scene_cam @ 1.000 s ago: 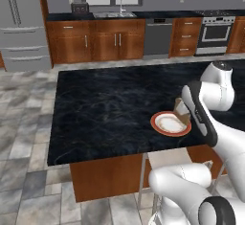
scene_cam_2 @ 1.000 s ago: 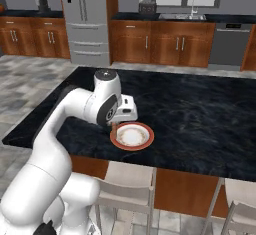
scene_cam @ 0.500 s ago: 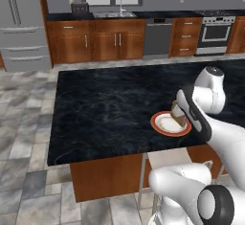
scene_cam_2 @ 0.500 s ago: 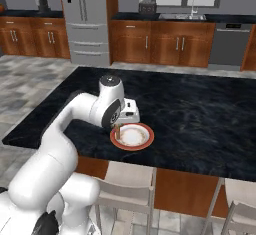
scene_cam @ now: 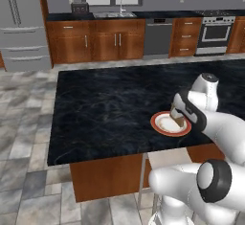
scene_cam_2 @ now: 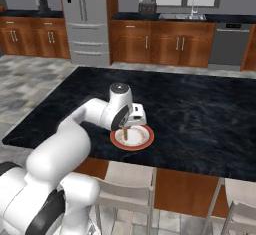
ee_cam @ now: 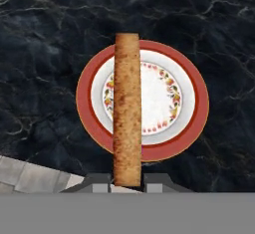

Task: Start the toaster. Once the lever pops up, take the bread to the plate on the dining counter.

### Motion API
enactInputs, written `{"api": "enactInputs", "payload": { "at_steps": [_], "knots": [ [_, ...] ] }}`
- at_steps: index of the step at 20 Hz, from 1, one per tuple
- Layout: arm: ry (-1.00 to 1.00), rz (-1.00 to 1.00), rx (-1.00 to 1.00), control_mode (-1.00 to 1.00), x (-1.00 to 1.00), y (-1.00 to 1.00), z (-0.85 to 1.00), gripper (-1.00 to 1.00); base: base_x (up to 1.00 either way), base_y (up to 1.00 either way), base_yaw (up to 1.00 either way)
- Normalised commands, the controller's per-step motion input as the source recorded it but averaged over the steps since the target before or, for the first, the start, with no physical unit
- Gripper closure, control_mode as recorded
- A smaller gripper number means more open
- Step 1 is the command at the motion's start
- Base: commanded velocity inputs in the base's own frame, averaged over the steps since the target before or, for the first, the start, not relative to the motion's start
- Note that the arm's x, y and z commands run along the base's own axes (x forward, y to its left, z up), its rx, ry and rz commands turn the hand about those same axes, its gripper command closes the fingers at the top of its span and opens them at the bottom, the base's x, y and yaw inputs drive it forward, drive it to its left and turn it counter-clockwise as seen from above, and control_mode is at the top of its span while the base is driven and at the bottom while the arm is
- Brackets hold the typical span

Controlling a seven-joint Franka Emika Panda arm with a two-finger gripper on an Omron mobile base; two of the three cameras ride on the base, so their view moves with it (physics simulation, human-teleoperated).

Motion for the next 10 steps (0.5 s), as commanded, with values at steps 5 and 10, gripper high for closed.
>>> {"api": "enactInputs", "payload": {
  "at_steps": [5,10],
  "knots": [
    [0.05,0.00,0.01,-1.00,0.34,-0.07,-0.08,1.00,0.00,0.00,0.00],
    [0.09,0.00,0.02,-1.00,0.26,-0.01,-0.03,1.00,0.00,0.00,0.00]
  ]
}}
